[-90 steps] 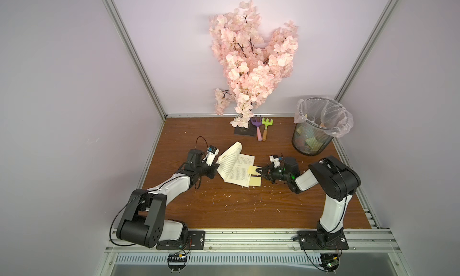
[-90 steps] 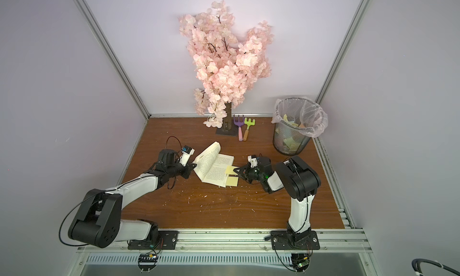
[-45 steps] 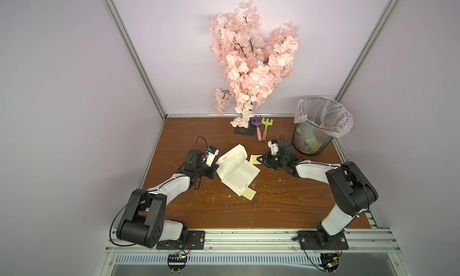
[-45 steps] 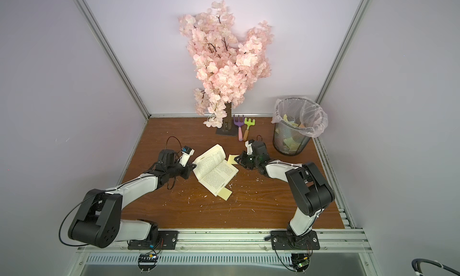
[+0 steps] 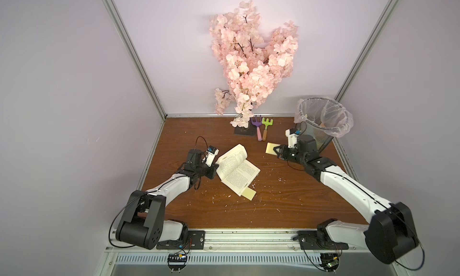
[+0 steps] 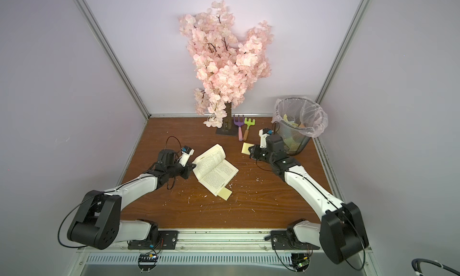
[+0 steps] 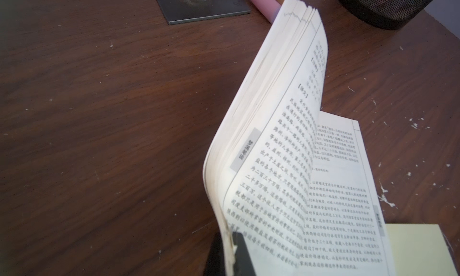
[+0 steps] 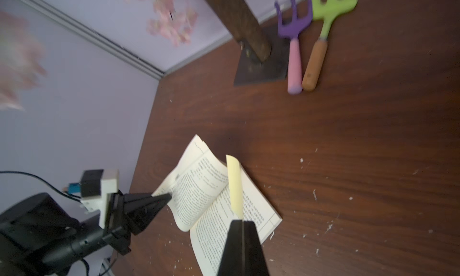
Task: Peel off the used sticky note
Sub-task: Tear off the note from the book, then place the note in the trash bin.
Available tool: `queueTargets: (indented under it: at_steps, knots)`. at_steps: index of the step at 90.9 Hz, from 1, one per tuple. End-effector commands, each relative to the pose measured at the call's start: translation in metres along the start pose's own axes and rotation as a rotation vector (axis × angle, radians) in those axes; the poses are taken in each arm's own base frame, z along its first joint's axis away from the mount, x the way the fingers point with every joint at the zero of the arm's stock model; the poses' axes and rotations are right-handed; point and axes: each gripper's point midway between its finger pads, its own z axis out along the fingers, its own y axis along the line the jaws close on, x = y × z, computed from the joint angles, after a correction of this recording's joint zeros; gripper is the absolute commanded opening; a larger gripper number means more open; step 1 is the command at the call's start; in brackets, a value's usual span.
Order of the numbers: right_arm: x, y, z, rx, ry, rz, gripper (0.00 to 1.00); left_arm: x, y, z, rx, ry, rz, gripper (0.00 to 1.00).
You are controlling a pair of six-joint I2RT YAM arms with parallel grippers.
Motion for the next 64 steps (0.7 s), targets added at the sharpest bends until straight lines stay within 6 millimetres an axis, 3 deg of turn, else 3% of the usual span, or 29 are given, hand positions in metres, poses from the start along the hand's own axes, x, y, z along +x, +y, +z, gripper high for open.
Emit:
queueTargets:
  at_steps: [1,21,33,48,64]
  knots:
    - [-0.041,-0.004,-0.033,0.042,-0.112,-0.008,0.0,0.009,0.006,-0.003,-0.028,0.038,-0.015,0.02]
    - [-0.128,-0.014,-0.1,0.163,-0.396,0.004,0.0,0.008,0.007,-0.005,-0.041,0.037,-0.017,0.02]
    - [-0.174,-0.046,-0.126,0.266,-0.494,0.05,0.0,0.008,0.008,-0.005,-0.044,0.037,-0.017,0.02]
    - [-0.207,-0.101,-0.12,0.37,-0.498,0.124,0.0,0.006,0.009,-0.006,-0.052,0.03,-0.015,0.02]
    - [-0.227,-0.133,-0.098,0.423,-0.473,0.146,0.04,0.006,0.009,-0.007,-0.052,0.03,-0.014,0.02]
